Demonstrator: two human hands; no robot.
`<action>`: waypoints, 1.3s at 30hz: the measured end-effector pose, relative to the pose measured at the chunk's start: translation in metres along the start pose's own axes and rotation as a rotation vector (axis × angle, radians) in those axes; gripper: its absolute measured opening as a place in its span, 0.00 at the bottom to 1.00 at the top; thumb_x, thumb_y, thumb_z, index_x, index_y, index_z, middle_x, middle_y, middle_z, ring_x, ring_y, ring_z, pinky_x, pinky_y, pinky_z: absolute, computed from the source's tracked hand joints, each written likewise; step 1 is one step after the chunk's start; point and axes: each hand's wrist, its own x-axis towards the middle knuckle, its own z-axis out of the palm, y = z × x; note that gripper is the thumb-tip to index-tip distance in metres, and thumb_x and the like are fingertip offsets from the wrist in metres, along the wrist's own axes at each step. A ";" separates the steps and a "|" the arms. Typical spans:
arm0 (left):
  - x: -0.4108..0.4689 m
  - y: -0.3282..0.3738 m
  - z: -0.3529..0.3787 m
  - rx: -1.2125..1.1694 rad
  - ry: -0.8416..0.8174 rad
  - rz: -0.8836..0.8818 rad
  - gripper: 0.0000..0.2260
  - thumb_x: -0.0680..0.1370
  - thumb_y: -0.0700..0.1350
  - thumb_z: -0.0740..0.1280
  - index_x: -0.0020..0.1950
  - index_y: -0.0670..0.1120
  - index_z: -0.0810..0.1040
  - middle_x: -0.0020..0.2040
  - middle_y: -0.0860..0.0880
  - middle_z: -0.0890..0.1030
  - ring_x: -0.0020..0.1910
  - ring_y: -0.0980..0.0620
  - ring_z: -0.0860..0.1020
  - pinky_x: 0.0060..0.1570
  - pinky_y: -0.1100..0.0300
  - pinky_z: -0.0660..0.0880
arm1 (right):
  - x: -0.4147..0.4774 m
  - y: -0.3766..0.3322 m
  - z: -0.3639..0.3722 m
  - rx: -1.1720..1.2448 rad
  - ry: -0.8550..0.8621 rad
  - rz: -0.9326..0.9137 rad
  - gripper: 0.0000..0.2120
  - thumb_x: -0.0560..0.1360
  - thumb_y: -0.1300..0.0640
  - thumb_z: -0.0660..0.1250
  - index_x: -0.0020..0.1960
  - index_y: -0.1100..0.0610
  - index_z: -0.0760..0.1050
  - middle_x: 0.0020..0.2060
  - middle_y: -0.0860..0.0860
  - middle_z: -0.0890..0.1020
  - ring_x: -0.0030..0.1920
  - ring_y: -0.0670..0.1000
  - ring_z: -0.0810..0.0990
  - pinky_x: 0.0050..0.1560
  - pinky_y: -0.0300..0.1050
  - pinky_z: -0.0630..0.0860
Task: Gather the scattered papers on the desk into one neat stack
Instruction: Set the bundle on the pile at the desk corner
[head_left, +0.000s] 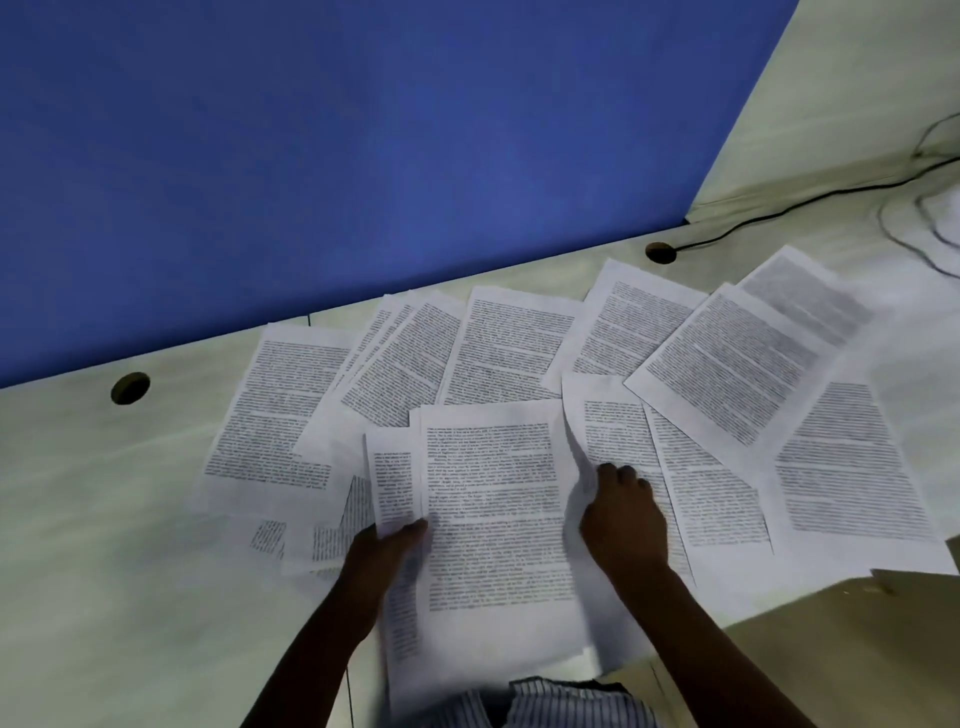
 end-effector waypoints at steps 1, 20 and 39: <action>-0.001 -0.002 0.002 -0.003 0.001 0.020 0.11 0.74 0.36 0.73 0.54 0.46 0.83 0.50 0.47 0.86 0.53 0.46 0.83 0.56 0.50 0.78 | 0.002 0.005 -0.002 0.074 0.013 -0.005 0.07 0.72 0.65 0.65 0.50 0.63 0.75 0.41 0.58 0.79 0.40 0.61 0.80 0.34 0.51 0.78; -0.005 0.006 0.009 0.190 0.021 0.114 0.10 0.73 0.31 0.73 0.53 0.38 0.83 0.40 0.49 0.86 0.39 0.57 0.84 0.36 0.67 0.78 | -0.039 -0.061 0.003 0.591 -0.230 -0.168 0.20 0.73 0.36 0.64 0.52 0.50 0.80 0.46 0.47 0.83 0.46 0.47 0.82 0.51 0.49 0.79; 0.030 0.014 -0.008 0.050 0.155 0.026 0.33 0.61 0.54 0.80 0.62 0.44 0.79 0.56 0.43 0.83 0.56 0.41 0.80 0.61 0.41 0.75 | 0.161 -0.052 -0.019 -0.084 -0.025 -0.059 0.33 0.71 0.40 0.64 0.65 0.63 0.67 0.61 0.59 0.72 0.62 0.60 0.70 0.59 0.58 0.70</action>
